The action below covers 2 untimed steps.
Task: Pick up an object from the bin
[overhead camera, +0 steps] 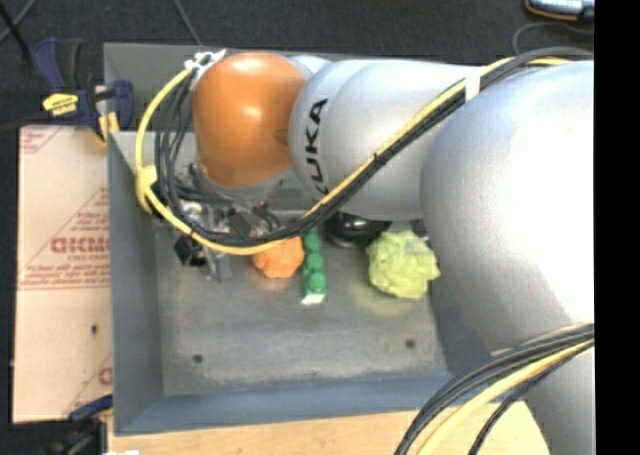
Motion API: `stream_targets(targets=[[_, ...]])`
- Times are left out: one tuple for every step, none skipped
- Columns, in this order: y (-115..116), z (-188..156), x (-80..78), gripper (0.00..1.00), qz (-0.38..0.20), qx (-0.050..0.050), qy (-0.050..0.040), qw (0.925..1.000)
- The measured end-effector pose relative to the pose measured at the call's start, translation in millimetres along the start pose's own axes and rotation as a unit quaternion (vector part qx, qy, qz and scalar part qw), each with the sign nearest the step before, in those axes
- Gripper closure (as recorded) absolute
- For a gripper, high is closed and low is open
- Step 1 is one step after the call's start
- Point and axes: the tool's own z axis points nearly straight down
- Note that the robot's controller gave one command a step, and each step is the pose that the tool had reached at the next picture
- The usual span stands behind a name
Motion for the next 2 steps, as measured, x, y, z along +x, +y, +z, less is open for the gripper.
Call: stream_targets(targets=[[0,-18,-0.1,1.0,0.001,0.0,-0.0002,1.0],[-1,-34,-0.8,1.0,0.001,0.001,-0.0019,1.0]])
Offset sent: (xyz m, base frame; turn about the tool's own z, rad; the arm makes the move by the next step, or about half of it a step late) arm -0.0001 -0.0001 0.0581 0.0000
